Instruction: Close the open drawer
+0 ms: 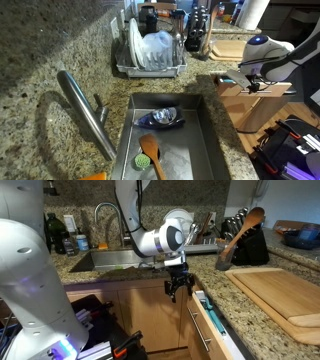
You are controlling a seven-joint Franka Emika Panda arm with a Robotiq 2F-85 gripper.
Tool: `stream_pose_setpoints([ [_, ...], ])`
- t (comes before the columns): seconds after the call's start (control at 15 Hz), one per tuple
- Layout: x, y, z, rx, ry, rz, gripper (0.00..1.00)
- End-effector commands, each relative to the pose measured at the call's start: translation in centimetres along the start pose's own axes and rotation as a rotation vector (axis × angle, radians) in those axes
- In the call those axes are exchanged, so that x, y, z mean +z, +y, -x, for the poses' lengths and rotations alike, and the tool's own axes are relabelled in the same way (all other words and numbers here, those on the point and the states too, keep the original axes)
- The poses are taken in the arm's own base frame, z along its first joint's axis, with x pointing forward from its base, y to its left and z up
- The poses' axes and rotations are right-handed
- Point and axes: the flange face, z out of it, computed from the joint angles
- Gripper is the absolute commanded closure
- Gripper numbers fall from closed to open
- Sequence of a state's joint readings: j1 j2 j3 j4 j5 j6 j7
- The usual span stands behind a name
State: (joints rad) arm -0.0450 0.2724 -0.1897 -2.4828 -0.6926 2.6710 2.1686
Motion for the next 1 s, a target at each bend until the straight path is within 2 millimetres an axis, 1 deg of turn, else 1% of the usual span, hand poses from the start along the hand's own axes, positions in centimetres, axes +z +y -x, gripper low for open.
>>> stream_pose_setpoints([
  [0.0,0.9,1.9,1.3,-0.061,-0.079,0.078,0.0],
  [0.07,0.4,1.1,1.0,-0.034,-0.052,0.052,0.0],
  [0.2,0.6,1.5,1.4,-0.048,-0.064,0.067,0.0],
  [0.33,0.3,1.1,0.8,-0.041,0.041,-0.026,0.0],
  [0.47,1.7,1.5,0.3,-0.017,0.044,-0.1,0.0],
  [0.6,3.4,2.3,-0.4,0.049,0.012,-0.125,0.0],
  [0.8,6.4,3.2,-1.7,0.127,-0.022,-0.117,0.0],
  [0.93,8.4,3.6,-2.8,0.169,0.013,-0.096,0.0],
])
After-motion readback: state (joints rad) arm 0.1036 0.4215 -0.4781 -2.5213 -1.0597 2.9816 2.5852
